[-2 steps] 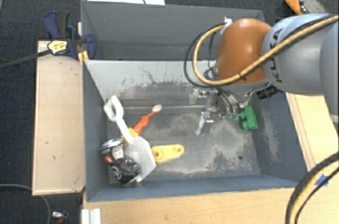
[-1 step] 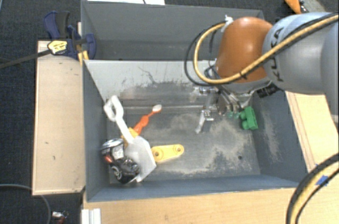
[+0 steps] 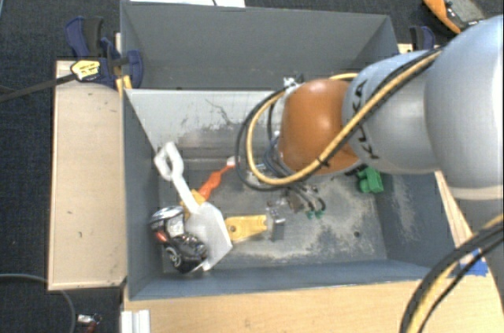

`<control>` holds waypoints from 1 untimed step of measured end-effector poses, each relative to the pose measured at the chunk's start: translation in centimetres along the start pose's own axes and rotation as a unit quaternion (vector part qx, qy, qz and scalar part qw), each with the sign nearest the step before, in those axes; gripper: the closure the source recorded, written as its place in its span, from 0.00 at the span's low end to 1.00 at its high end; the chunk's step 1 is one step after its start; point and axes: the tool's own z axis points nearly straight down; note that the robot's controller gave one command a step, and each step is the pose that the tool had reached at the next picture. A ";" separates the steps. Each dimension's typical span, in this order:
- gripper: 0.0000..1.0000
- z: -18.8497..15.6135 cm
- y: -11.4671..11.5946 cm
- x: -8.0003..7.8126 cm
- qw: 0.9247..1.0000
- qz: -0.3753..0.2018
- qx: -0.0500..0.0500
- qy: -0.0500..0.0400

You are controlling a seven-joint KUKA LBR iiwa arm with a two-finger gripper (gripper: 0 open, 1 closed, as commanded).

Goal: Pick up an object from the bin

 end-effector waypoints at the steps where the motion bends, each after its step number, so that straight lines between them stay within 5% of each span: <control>1: 0.00 -4.1 1.6 0.9 1.000 -0.009 0.000 -0.001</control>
Offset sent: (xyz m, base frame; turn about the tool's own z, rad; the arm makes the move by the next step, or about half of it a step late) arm -0.0554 0.0473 0.0210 -0.0772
